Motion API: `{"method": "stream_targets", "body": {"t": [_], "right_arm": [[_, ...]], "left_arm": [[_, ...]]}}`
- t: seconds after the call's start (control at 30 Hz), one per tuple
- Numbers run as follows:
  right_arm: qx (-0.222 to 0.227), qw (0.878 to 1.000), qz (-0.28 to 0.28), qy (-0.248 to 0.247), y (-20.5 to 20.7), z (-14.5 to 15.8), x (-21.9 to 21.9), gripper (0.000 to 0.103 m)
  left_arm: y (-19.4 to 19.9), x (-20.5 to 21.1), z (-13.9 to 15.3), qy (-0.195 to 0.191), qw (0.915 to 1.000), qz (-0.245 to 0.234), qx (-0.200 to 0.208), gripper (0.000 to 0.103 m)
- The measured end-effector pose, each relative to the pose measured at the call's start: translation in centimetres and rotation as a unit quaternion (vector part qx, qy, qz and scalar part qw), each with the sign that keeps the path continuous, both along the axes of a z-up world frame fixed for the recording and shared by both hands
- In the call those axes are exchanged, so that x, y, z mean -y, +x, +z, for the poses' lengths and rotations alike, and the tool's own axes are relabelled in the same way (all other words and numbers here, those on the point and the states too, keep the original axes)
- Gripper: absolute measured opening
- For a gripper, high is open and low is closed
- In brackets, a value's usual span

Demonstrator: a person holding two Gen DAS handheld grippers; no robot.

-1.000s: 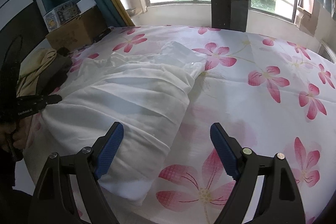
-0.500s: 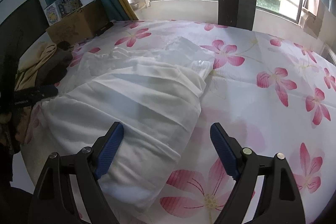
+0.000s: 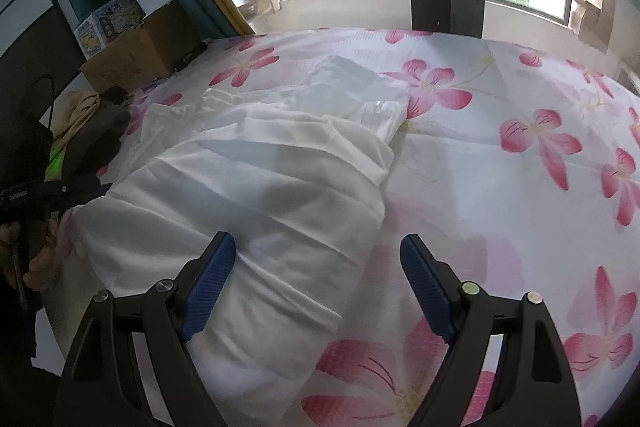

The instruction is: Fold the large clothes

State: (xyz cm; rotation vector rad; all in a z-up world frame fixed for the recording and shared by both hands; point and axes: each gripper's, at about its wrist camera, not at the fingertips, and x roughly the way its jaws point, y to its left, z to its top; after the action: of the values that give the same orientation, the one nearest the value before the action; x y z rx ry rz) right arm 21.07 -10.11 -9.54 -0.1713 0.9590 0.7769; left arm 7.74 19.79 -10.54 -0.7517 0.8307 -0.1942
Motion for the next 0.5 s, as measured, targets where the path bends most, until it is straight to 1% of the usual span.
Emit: {"method": "stream_targets", "body": {"t": [0.03,0.13,0.2,0.27,0.37,0.43,0.5], "right_arm": [[0.0,1.0,0.001,-0.001,-0.1,-0.2,-0.2,0.084],[-0.005,1.0,0.009,-0.007,-0.2,-1.0,-1.2,0.084],[-0.005,1.0,0.011,-0.005,-0.3,-1.3,-1.6,0.084],[0.001,1.0,0.016,-0.008,-0.4,-1.3,-2.0,0.084],[0.001,1.0,0.017,-0.009,-0.3,-1.4,-2.1,0.084],[0.001,1.0,0.016,-0.008,-0.3,-1.4,-2.1,0.084],[0.0,1.0,0.015,-0.006,-0.3,-1.3,-2.2,0.084]], "left_arm": [[0.2,0.2,-0.1,-0.01,0.9999,-0.002,0.004,0.079],[1.0,1.0,-0.1,-0.02,0.9997,-0.006,0.013,0.081],[1.7,1.9,-0.1,-0.038,0.9989,-0.018,0.021,0.084],[1.9,2.6,0.1,-0.046,0.9981,-0.031,0.026,0.085],[2.9,4.4,0.3,-0.013,0.9984,-0.052,0.02,0.087],[3.4,5.7,0.9,0.028,0.9979,-0.057,0.016,0.087],[3.7,6.5,1.3,0.054,0.9965,-0.061,0.016,0.087]]}}
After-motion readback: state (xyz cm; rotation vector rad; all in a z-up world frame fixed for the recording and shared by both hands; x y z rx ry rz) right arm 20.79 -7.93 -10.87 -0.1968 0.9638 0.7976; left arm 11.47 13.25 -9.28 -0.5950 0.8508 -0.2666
